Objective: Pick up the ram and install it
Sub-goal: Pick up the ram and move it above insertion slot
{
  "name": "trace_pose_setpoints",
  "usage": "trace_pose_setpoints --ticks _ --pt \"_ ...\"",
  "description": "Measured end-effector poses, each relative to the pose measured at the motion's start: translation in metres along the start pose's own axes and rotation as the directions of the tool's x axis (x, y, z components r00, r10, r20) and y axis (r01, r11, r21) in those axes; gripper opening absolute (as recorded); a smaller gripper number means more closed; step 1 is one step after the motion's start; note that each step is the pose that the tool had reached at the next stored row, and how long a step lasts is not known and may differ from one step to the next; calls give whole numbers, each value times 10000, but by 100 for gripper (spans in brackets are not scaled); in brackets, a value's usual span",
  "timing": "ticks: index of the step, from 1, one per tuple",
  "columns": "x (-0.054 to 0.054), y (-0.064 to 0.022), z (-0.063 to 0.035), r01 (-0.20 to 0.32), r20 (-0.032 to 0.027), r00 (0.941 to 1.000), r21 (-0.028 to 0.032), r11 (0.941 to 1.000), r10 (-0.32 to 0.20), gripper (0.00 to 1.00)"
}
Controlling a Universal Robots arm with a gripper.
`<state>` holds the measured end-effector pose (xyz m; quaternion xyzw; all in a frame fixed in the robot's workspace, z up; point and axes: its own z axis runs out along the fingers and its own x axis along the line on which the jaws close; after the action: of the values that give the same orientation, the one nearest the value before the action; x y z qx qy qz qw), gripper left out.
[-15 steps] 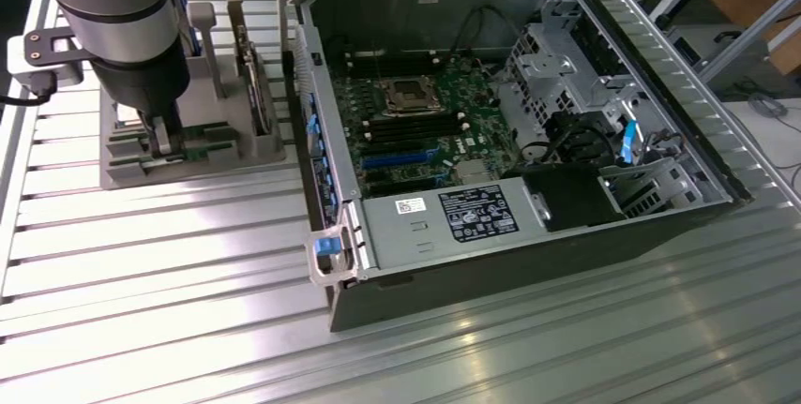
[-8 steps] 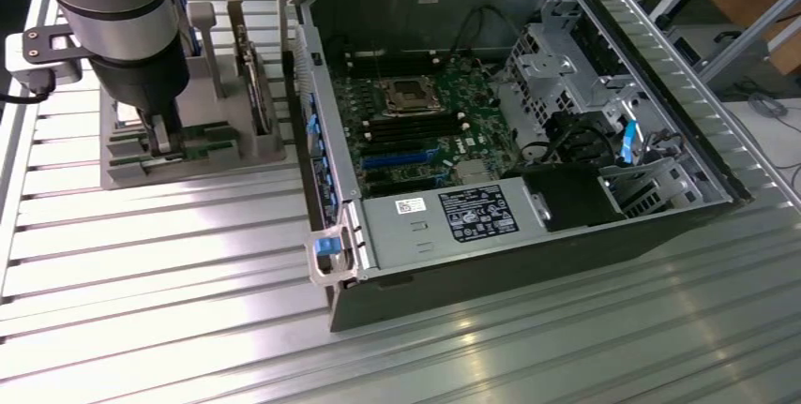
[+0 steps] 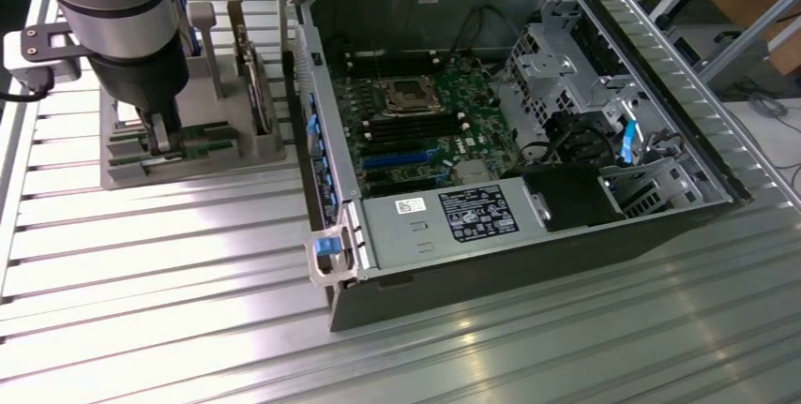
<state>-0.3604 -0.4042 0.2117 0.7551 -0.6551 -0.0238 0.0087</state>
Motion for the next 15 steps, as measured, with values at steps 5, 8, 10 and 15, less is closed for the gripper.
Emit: trace_pose_setpoints --ticks 5,8,10,15 --pt "0 1 -13 0 0 10000 0 10000 0 13" --pt "0 1 -21 0 0 10000 0 10000 0 13" --pt "-1 1 -26 0 0 10000 1 10000 0 13" --pt "-1 2 -40 0 1 10000 1 10000 0 13"
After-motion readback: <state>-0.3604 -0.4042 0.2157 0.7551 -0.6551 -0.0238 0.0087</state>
